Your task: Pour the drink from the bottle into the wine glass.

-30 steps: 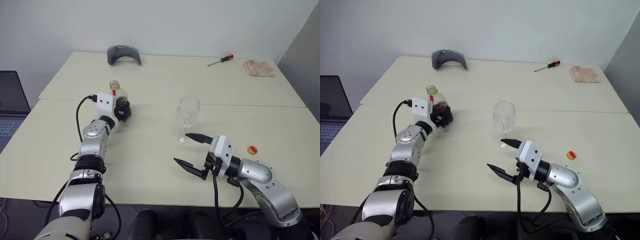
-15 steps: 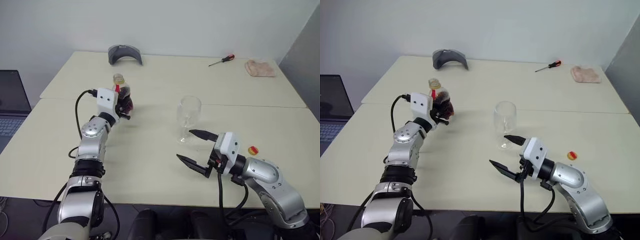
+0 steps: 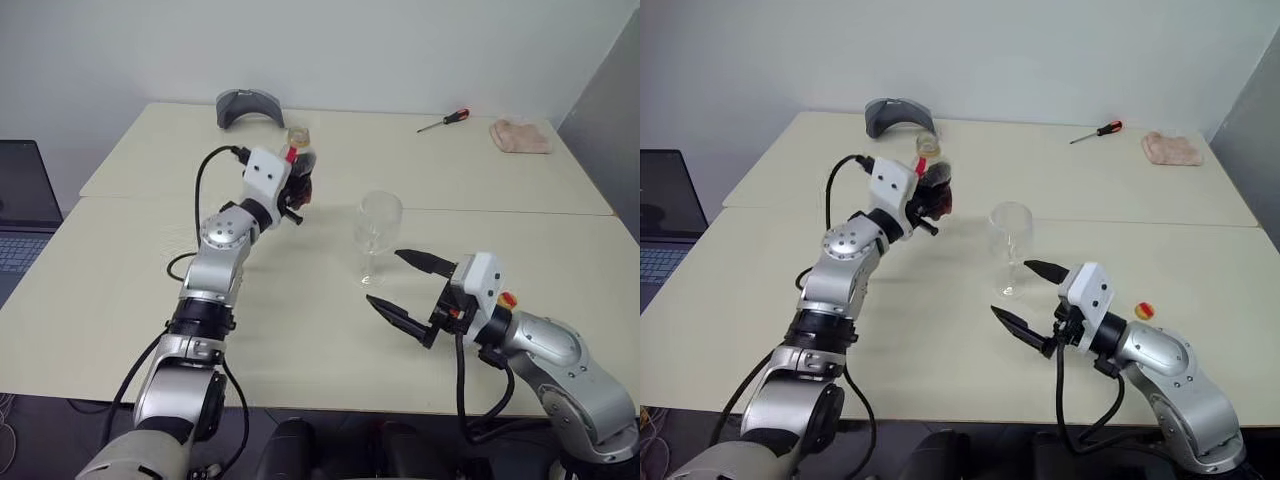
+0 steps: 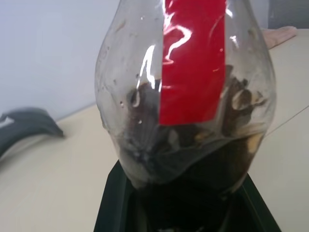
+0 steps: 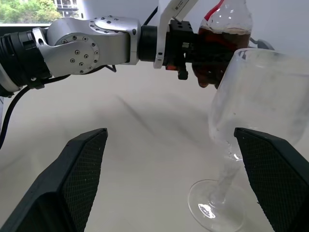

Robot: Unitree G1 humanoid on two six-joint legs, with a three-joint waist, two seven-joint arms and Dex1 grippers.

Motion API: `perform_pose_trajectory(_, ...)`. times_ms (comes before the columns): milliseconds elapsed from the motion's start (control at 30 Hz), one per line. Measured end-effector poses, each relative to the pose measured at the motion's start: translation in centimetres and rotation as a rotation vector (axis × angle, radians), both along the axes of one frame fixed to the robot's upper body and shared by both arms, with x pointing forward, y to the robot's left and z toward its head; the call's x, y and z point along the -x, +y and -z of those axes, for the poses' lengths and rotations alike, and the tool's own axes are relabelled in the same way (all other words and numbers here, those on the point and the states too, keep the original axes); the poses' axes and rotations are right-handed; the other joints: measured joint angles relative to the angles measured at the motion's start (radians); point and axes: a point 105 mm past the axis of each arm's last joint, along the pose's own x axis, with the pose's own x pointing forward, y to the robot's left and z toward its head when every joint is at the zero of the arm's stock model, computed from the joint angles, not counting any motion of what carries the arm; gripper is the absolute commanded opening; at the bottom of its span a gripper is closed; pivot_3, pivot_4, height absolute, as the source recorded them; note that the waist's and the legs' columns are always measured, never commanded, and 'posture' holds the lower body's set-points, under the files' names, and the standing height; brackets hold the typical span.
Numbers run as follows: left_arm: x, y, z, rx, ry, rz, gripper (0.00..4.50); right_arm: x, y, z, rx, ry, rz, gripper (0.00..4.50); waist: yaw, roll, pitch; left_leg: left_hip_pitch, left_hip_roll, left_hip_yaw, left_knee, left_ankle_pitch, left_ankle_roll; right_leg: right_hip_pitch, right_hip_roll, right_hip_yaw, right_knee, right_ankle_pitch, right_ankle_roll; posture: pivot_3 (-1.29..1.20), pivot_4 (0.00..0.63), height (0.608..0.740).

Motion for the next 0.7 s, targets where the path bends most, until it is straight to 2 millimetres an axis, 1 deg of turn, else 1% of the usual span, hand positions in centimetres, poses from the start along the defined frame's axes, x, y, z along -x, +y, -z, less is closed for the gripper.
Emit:
perform_pose_trajectory(100, -0.1, -1.0, -0.6, -0.026, -0.014, 0.031, 0.81, -0.2, 0.0, -0.3, -0.006, -0.009, 0.016, 4.5, -0.001, 0.0, 0.0, 0.0, 0.0, 0.0, 0.0, 0.0, 0.0, 0.0, 0.0, 0.0, 0.0, 0.0, 0.0, 0.0, 0.15, 0.74)
perform_pose_trajectory(233, -0.2, -2.2, -0.4, -0.103, -0.055, 0.072, 0.79, -0.7, -0.2, -0.6, -0.023, -0.017, 0.051, 4.5, -0.002, 0.0, 0.0, 0.0, 0.0, 0.0, 0.0, 0.0, 0.0, 0.0, 0.0, 0.0, 0.0, 0.0, 0.0, 0.0, 0.15, 0.74)
perform_pose_trajectory(300, -0.1, -2.6, -0.6, -0.165, -0.102, 0.098, 0.79, -0.9, -0.4, -0.8, -0.037, -0.019, 0.078, 4.5, -0.001, 0.0, 0.0, 0.0, 0.0, 0.0, 0.0, 0.0, 0.0, 0.0, 0.0, 0.0, 0.0, 0.0, 0.0, 0.0, 0.15, 0.74)
perform_pose_trajectory(433, 0.2, -3.4, -1.7, -0.261, -0.216, 0.14, 0.79, -1.4, -0.8, -1.1, -0.061, -0.041, 0.137, 4.5, -0.001, 0.0, 0.0, 0.0, 0.0, 0.0, 0.0, 0.0, 0.0, 0.0, 0.0, 0.001, 0.0, 0.0, 0.0, 0.0, 0.15, 0.74)
perform_pose_trajectory(500, 0.3, -3.4, -2.4, -0.308, -0.279, 0.153, 0.79, -1.5, -1.1, -1.2, -0.052, -0.067, 0.158, 4.5, -0.001, 0.0, 0.0, 0.0, 0.0, 0.001, 0.0, 0.0, 0.0, -0.001, 0.0, 0.001, 0.0, 0.0, 0.0, 0.0, 0.15, 0.74)
perform_pose_trajectory(567, 0.5, -3.1, -2.6, -0.351, -0.335, 0.158, 0.79, -1.5, -1.2, -1.0, -0.043, -0.082, 0.175, 4.5, -0.002, 0.0, 0.0, 0.0, 0.0, 0.001, 0.0, 0.0, 0.0, -0.001, 0.0, 0.001, 0.0, 0.0, 0.0, 0.0, 0.15, 0.74)
perform_pose_trajectory(700, 0.4, -2.1, -2.1, -0.415, -0.378, 0.147, 0.79, -1.7, -0.7, -0.5, -0.056, -0.079, 0.173, 4.5, -0.002, 0.0, 0.0, 0.0, 0.0, 0.001, 0.0, 0.0, 0.0, -0.001, 0.0, 0.0, 0.0, 0.0, 0.0, 0.0, 0.15, 0.74)
